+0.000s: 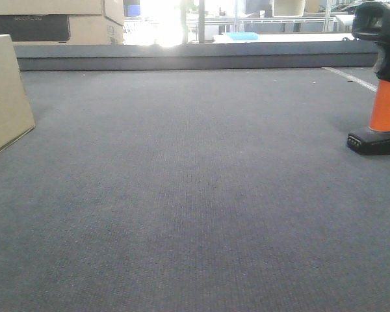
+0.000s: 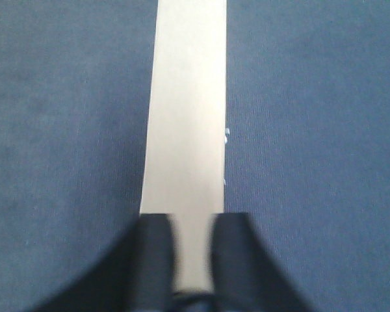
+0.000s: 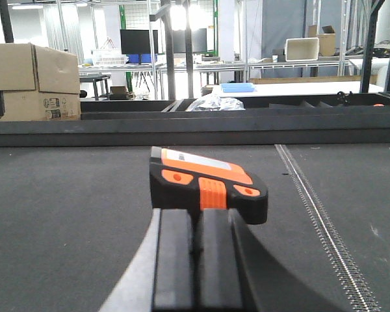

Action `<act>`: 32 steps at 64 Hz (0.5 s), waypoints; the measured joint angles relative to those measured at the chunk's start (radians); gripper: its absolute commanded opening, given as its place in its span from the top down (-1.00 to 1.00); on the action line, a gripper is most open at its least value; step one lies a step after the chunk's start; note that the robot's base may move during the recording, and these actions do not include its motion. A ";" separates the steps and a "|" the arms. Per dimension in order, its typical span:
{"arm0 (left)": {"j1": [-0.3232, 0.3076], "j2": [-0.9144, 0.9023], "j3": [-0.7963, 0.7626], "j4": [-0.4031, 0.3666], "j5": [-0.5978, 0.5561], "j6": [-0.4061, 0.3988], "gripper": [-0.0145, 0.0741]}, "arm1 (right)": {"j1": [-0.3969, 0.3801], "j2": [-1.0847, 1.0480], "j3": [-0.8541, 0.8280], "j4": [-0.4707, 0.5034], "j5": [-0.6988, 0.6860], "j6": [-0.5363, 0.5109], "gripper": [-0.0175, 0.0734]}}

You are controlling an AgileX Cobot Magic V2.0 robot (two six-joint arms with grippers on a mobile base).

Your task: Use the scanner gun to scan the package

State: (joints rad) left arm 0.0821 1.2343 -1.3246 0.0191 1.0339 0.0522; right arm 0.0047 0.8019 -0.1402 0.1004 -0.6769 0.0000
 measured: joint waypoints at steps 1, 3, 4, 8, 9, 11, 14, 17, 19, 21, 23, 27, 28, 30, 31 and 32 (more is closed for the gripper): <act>0.000 -0.014 0.009 0.000 0.000 0.000 0.92 | 0.000 0.000 0.000 -0.007 0.000 0.000 0.97; 0.000 -0.037 0.034 0.000 -0.002 0.000 0.92 | 0.000 0.000 0.000 -0.021 0.000 0.000 0.97; 0.000 -0.047 0.045 0.000 -0.005 0.000 0.92 | 0.000 -0.002 0.000 -0.027 0.000 0.000 0.97; 0.000 -0.094 0.105 0.000 -0.034 0.000 0.92 | 0.000 -0.009 0.000 -0.052 0.010 0.000 0.97; 0.000 -0.109 0.124 0.000 -0.048 0.000 0.92 | 0.000 -0.011 0.000 -0.057 0.017 0.000 0.97; 0.000 -0.132 0.151 0.000 -0.069 0.000 0.92 | 0.000 -0.021 0.000 -0.064 0.031 0.000 0.97; 0.000 -0.172 0.200 0.000 -0.115 0.000 0.92 | 0.000 -0.038 0.000 -0.071 0.062 0.000 0.97; 0.000 -0.215 0.251 0.000 -0.177 0.000 0.92 | 0.000 -0.064 0.000 -0.073 0.096 0.000 0.97; 0.000 -0.247 0.282 0.000 -0.213 0.000 0.92 | 0.000 -0.079 0.001 -0.075 0.115 0.000 0.97; 0.000 -0.273 0.322 0.000 -0.252 0.000 0.92 | 0.000 -0.096 0.001 -0.076 0.139 0.000 0.97; 0.000 -0.306 0.363 0.000 -0.301 0.000 0.92 | 0.000 -0.119 0.001 -0.075 0.167 0.000 0.97; 0.000 -0.366 0.440 -0.005 -0.396 -0.002 0.92 | 0.000 -0.165 -0.008 -0.075 0.240 0.000 0.97; 0.000 -0.379 0.457 -0.007 -0.428 -0.002 0.92 | 0.000 -0.180 -0.011 -0.075 0.257 0.000 0.97; 0.000 -0.411 0.500 -0.007 -0.479 -0.002 0.92 | 0.000 -0.200 -0.018 -0.075 0.295 0.000 0.97; 0.000 -0.430 0.516 -0.008 -0.499 -0.002 0.92 | 0.000 -0.215 -0.022 -0.075 0.323 0.000 0.97; 0.000 -0.443 0.534 -0.010 -0.518 -0.002 0.92 | 0.000 -0.225 -0.026 -0.075 0.342 0.000 0.97</act>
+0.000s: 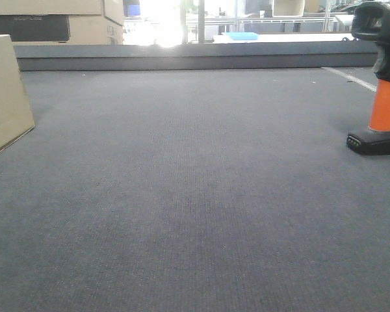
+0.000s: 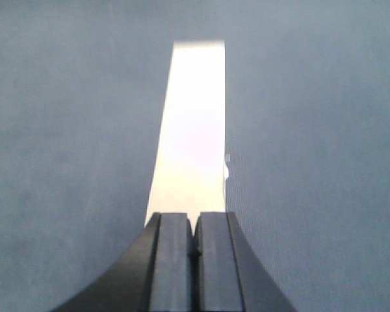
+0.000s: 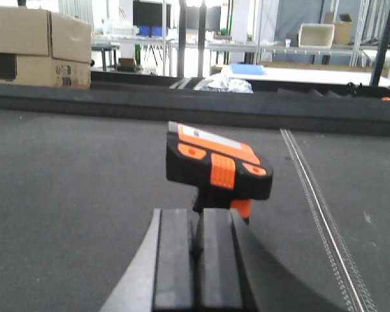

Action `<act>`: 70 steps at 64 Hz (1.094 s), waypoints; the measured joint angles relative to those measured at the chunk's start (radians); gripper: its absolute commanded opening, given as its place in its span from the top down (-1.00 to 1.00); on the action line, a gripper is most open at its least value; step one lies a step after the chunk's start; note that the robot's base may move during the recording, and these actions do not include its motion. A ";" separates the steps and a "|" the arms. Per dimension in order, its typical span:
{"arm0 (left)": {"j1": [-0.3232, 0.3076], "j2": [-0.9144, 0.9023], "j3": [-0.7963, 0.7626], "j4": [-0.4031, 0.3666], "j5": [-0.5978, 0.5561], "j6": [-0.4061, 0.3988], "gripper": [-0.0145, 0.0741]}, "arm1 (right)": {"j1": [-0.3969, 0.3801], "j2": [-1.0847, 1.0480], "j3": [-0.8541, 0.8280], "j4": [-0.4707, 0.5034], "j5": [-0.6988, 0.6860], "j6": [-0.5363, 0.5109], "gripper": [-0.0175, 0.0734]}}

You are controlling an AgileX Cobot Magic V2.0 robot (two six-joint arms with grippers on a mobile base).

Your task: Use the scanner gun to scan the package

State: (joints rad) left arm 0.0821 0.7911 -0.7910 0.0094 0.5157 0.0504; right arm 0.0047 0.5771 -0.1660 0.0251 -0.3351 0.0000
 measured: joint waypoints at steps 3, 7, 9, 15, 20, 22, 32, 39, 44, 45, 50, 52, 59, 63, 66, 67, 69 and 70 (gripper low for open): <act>0.000 -0.045 0.065 -0.009 -0.063 0.000 0.92 | 0.000 -0.035 -0.012 0.000 0.064 0.000 0.97; 0.000 -0.102 0.132 -0.009 -0.132 0.000 0.92 | 0.000 -0.083 -0.024 0.000 0.123 0.000 0.97; 0.000 -0.127 0.159 -0.017 -0.166 0.000 0.92 | 0.000 -0.111 -0.034 0.000 0.149 0.000 0.97; 0.000 -0.216 0.238 -0.023 -0.234 0.000 0.92 | 0.000 -0.182 -0.061 0.016 0.262 0.000 0.97; 0.000 -0.285 0.279 -0.023 -0.258 0.000 0.92 | 0.000 -0.245 -0.077 0.020 0.350 0.000 0.97; 0.000 -0.317 0.292 -0.023 -0.260 0.000 0.92 | 0.000 -0.270 -0.079 0.025 0.377 0.000 0.97; 0.000 -0.454 0.313 -0.026 -0.267 0.000 0.92 | 0.000 -0.392 -0.085 0.050 0.497 0.000 0.97; 0.000 -0.512 0.314 -0.026 -0.268 0.000 0.92 | 0.000 -0.463 -0.085 0.072 0.605 0.000 0.97; 0.000 -0.551 0.314 -0.032 -0.271 0.000 0.92 | 0.000 -0.510 -0.088 0.081 0.629 0.000 0.97; 0.000 -0.557 0.314 -0.035 -0.271 0.000 0.92 | 0.000 -0.519 -0.091 0.081 0.635 0.000 0.97; 0.000 -0.590 0.314 -0.039 -0.271 0.000 0.92 | 0.000 -0.547 -0.113 0.081 0.648 0.000 0.97; 0.000 -0.603 0.314 -0.042 -0.268 0.000 0.92 | 0.000 -0.555 -0.126 0.081 0.654 0.000 0.97; 0.000 -0.644 0.329 -0.042 -0.266 0.000 0.92 | 0.000 -0.561 -0.151 0.081 0.689 0.000 0.97; 0.000 -0.662 0.346 -0.042 -0.266 0.000 0.92 | 0.000 -0.561 -0.151 0.081 0.693 0.000 0.97; 0.000 -0.669 0.355 -0.042 -0.266 0.000 0.92 | 0.000 -0.561 -0.151 0.081 0.691 0.000 0.97; 0.000 -0.672 0.357 -0.042 -0.266 0.000 0.92 | 0.000 -0.561 -0.151 0.081 0.688 0.000 0.97; 0.000 -0.673 0.359 -0.042 -0.265 0.000 0.92 | 0.000 -0.561 -0.151 0.081 0.682 0.000 0.97; 0.000 -0.673 0.359 -0.042 -0.264 0.000 0.92 | 0.000 -0.561 -0.151 0.081 0.680 0.000 0.97</act>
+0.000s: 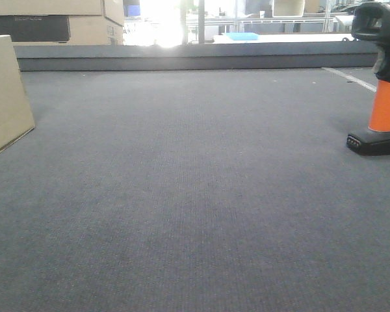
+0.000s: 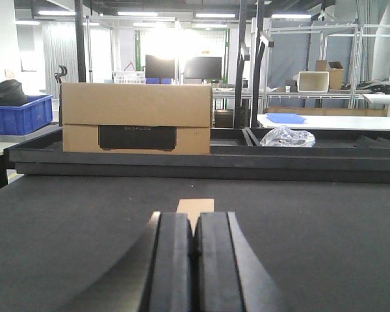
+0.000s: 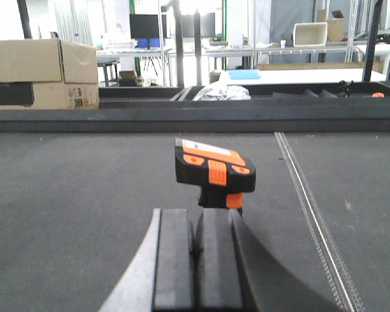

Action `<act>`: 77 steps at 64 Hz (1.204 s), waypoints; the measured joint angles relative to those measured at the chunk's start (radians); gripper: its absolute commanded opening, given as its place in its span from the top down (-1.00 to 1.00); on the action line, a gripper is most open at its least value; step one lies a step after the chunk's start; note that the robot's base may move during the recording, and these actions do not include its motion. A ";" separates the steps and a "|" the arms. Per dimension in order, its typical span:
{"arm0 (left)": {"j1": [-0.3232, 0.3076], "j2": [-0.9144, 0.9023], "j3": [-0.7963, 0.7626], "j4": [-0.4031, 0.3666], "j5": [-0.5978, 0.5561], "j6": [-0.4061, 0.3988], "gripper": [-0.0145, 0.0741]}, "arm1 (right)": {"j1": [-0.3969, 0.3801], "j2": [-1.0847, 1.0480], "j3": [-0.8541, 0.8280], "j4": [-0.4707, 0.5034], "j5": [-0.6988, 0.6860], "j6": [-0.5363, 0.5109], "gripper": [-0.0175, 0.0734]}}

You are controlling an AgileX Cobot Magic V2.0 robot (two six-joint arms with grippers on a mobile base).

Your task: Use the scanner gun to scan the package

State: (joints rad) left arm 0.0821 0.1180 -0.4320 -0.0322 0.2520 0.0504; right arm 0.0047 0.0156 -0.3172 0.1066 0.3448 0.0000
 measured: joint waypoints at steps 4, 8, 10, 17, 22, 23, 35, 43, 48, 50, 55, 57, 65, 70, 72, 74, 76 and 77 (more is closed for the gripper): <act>0.000 0.000 0.001 0.000 0.000 0.000 0.92 | 0.000 0.000 0.000 0.008 -0.014 0.000 0.97; 0.000 0.000 0.001 0.000 0.000 0.000 0.92 | 0.000 0.000 0.000 0.013 -0.020 0.000 0.97; 0.000 0.000 0.001 0.000 0.000 0.000 0.92 | 0.000 0.000 0.000 0.015 -0.022 0.000 0.97; 0.000 0.000 0.001 0.000 0.000 0.000 0.92 | 0.000 0.000 0.000 0.015 -0.022 0.000 0.97; 0.000 0.000 0.001 0.000 0.000 0.000 0.92 | 0.000 0.000 0.000 0.015 -0.022 0.000 0.97; 0.000 0.000 0.001 0.000 0.000 0.000 0.92 | 0.000 0.000 0.000 0.015 -0.022 0.000 0.97; 0.000 0.000 0.001 0.000 0.000 0.000 0.92 | 0.000 0.000 0.000 0.015 -0.022 0.000 0.97; 0.000 0.000 0.001 0.000 0.000 0.000 0.92 | 0.000 0.000 0.000 0.015 -0.022 0.000 0.97; 0.000 0.000 0.001 0.000 0.000 0.000 0.92 | 0.000 0.000 0.000 0.015 -0.022 0.000 0.97; 0.000 0.000 0.001 0.000 0.000 0.000 0.92 | 0.000 0.000 0.000 0.015 -0.022 0.000 0.97; 0.000 0.000 0.001 0.000 0.000 0.000 0.92 | 0.000 0.000 0.000 0.015 -0.022 0.000 0.97; 0.000 0.000 0.001 0.000 0.000 0.000 0.92 | 0.000 0.000 0.000 0.015 -0.022 0.000 0.97; 0.000 0.000 0.001 0.000 0.000 0.000 0.92 | 0.000 0.000 0.025 0.012 -0.040 0.000 0.97; 0.000 0.000 0.001 0.000 0.000 0.000 0.92 | 0.000 0.000 0.088 -0.003 -0.069 0.000 0.97; 0.000 0.000 0.001 0.000 0.000 0.000 0.92 | 0.000 -0.002 0.112 -0.006 -0.094 -0.010 0.97; 0.000 0.000 0.001 0.000 0.000 0.000 0.92 | 0.000 -0.007 0.143 -0.010 -0.133 -0.018 0.97; 0.000 0.000 0.001 0.000 0.000 0.000 0.92 | 0.000 -0.009 0.173 -0.011 -0.182 -0.026 0.97; 0.000 0.000 0.001 0.000 0.000 0.000 0.92 | 0.000 -0.011 0.191 -0.012 -0.213 -0.029 0.97</act>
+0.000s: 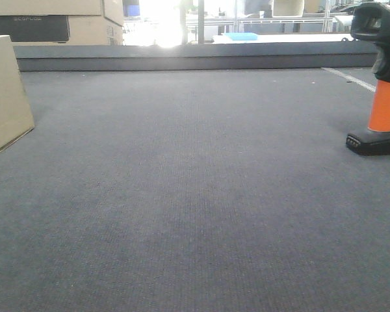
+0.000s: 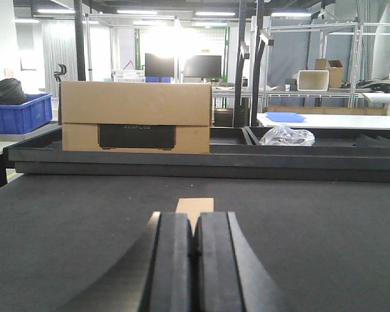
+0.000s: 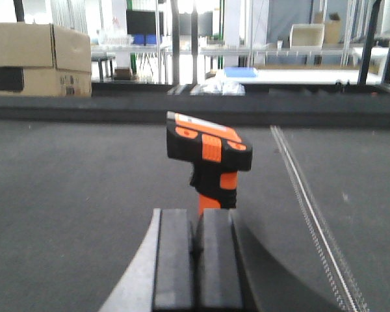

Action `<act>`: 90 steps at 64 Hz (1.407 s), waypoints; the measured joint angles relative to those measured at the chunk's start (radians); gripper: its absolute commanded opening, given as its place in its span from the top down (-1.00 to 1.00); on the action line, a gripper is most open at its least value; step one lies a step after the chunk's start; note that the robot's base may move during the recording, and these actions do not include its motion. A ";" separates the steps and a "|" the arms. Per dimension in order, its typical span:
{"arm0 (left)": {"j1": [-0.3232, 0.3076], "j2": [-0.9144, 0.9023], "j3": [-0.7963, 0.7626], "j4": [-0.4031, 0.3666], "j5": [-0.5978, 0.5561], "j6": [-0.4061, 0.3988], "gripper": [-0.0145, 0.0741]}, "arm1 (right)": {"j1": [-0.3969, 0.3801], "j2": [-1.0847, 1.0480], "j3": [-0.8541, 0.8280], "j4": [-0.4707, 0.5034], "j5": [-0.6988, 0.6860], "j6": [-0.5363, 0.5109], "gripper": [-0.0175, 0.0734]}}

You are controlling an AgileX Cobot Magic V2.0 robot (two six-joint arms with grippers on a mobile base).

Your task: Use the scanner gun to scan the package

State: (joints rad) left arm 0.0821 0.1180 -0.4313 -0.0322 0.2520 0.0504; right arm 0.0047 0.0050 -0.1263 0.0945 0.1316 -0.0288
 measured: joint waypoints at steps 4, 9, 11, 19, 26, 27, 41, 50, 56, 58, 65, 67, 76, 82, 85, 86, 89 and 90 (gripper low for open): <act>0.000 0.000 0.000 0.000 0.000 0.000 0.92 | 0.000 -0.002 0.050 -0.002 -0.080 -0.004 0.97; 0.000 0.000 0.000 0.000 0.000 0.000 0.92 | 0.000 -0.002 0.093 -0.005 -0.117 -0.006 0.97; 0.000 0.000 0.000 0.000 0.000 0.000 0.92 | 0.000 -0.002 0.108 -0.005 -0.132 -0.008 0.97; 0.000 0.000 0.000 0.000 0.000 0.000 0.92 | 0.000 -0.002 0.124 -0.007 -0.161 -0.027 0.97; 0.000 0.000 0.000 0.000 0.000 0.000 0.92 | 0.000 -0.002 0.124 -0.009 -0.168 -0.037 0.97; 0.000 0.000 0.000 0.000 0.000 0.000 0.92 | 0.000 -0.002 0.124 -0.009 -0.168 -0.039 0.97; 0.000 0.000 0.000 0.000 0.000 0.000 0.92 | 0.000 -0.002 0.124 0.021 -0.155 -0.043 0.97; 0.000 0.000 0.000 0.000 0.000 0.000 0.92 | 0.000 -0.002 0.124 0.035 -0.152 -0.046 0.97; 0.000 0.000 0.000 0.000 0.000 0.000 0.92 | 0.000 -0.002 0.124 0.044 -0.152 -0.046 0.97; 0.000 0.000 0.000 0.000 0.000 0.000 0.92 | 0.000 -0.002 0.124 0.046 -0.151 -0.046 0.97; 0.000 0.000 0.000 0.000 0.000 0.000 0.92 | 0.000 -0.002 0.124 0.050 -0.149 -0.046 0.97; 0.000 0.000 0.000 0.000 0.000 0.000 0.92 | 0.000 -0.002 0.124 0.050 -0.149 -0.046 0.97; 0.000 0.000 0.000 0.000 0.000 0.000 0.92 | 0.000 -0.002 0.124 0.050 -0.149 -0.049 0.97; 0.000 0.000 0.000 0.000 0.000 0.000 0.92 | 0.000 -0.002 0.124 0.050 -0.149 -0.049 0.97; 0.000 0.000 0.000 0.000 0.000 0.000 0.92 | 0.000 -0.002 0.124 0.050 -0.149 -0.049 0.97; 0.000 0.000 0.000 0.000 0.000 0.000 0.92 | 0.000 -0.002 0.124 0.052 -0.149 -0.049 0.97; 0.000 0.000 0.000 0.000 0.000 0.000 0.92 | 0.000 -0.002 0.124 0.052 -0.149 -0.049 0.97; 0.000 0.000 0.000 0.000 0.000 0.000 0.92 | 0.000 -0.002 0.124 0.052 -0.149 -0.049 0.97</act>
State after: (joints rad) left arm 0.0821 0.1180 -0.4313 -0.0322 0.2520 0.0504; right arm 0.0047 0.0030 -0.0025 0.1468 -0.0169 -0.0773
